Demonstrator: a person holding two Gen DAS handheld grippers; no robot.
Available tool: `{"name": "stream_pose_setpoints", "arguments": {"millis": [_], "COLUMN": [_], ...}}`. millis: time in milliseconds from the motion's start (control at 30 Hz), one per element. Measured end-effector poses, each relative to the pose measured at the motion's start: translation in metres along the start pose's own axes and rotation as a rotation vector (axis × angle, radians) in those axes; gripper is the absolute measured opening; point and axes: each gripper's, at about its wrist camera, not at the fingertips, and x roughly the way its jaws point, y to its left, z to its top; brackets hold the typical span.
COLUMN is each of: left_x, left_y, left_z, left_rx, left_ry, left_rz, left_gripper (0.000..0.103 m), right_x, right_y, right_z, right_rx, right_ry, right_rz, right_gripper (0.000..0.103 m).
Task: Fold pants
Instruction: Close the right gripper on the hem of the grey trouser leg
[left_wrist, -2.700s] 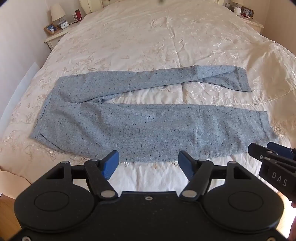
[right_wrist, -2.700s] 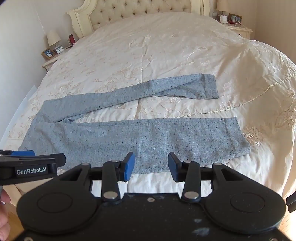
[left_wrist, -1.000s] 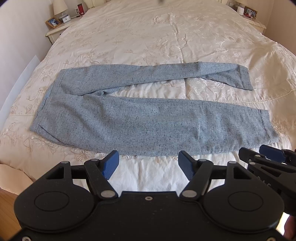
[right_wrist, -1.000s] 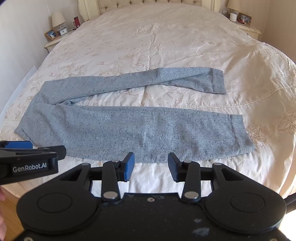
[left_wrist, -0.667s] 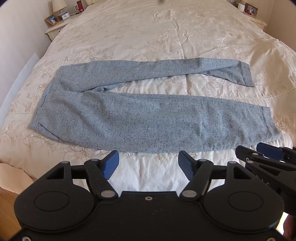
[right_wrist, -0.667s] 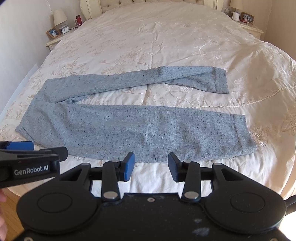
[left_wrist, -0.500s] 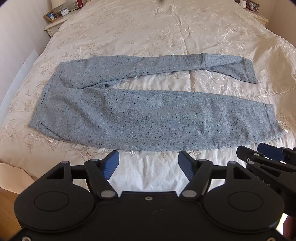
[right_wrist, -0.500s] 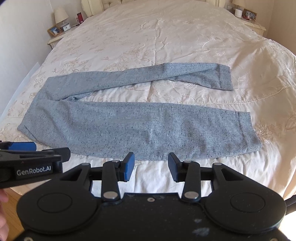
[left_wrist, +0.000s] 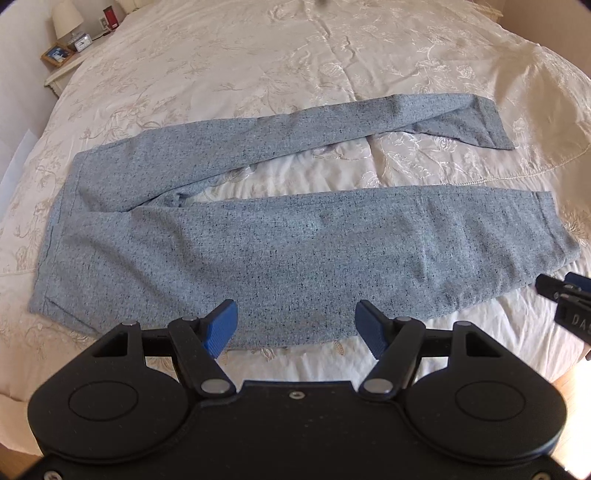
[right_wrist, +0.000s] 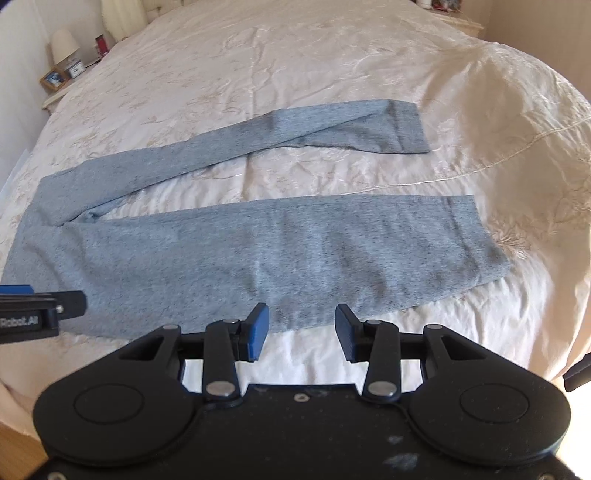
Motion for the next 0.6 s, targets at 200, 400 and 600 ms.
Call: {"name": "stream_pose_setpoints", "arguments": {"millis": [200,400,600], "left_x": [0.022,0.033,0.034], "left_y": [-0.007,-0.021,-0.051], "left_z": [0.002,0.010,0.023], "left_rx": [0.042,-0.009,-0.069], "left_ry": [0.047,0.089,0.087], "left_rz": [-0.005,0.025,0.045], "left_gripper": [0.070,0.070,0.070], "right_x": [0.024,0.052,0.101], "right_y": [-0.054,-0.128,-0.178], "right_z": [0.005,0.023,0.058], "right_rx": [0.015,0.096,0.029], "right_ry": [-0.005,0.017,0.027], "right_rz": [-0.164,-0.212,-0.177], "right_gripper": [0.042,0.042,0.042]}}
